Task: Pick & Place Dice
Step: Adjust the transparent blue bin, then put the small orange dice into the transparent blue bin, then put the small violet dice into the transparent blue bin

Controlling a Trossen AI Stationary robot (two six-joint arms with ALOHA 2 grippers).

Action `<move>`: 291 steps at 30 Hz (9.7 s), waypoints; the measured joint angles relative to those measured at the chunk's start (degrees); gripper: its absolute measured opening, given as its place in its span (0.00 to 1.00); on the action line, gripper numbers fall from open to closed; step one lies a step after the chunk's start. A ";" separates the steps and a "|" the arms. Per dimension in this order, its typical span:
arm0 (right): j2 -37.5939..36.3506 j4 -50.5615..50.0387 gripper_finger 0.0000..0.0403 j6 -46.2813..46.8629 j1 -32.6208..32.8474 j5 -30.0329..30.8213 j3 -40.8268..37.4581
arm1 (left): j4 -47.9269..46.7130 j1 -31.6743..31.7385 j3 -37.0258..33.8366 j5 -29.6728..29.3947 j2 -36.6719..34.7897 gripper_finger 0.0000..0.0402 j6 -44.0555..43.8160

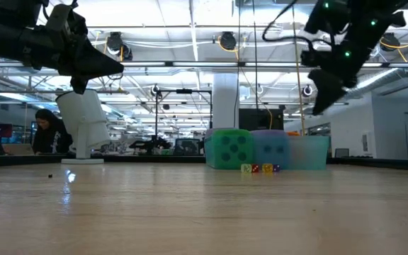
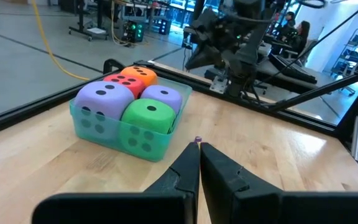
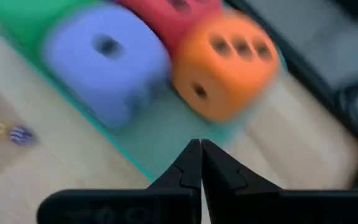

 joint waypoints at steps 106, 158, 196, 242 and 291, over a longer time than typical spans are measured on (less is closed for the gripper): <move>28.47 55.09 0.45 -28.09 9.21 -24.48 -11.18 | -10.20 -0.08 -0.09 -0.84 -4.14 0.05 8.62; 31.05 54.51 0.36 -28.66 7.31 -27.18 -11.17 | -25.89 -4.42 -0.07 -7.22 -24.02 0.05 5.12; 30.37 56.75 0.08 -28.62 7.31 -27.33 -11.20 | -26.08 -4.42 -0.07 -7.22 -24.00 0.05 4.49; 25.43 48.24 0.30 -27.34 7.31 -22.76 -14.75 | -25.64 -4.42 -0.07 -7.22 -24.00 0.05 4.44; 16.06 65.79 0.13 -29.43 4.78 -18.84 -13.81 | -25.28 -4.42 -0.02 -7.12 -24.01 0.05 3.66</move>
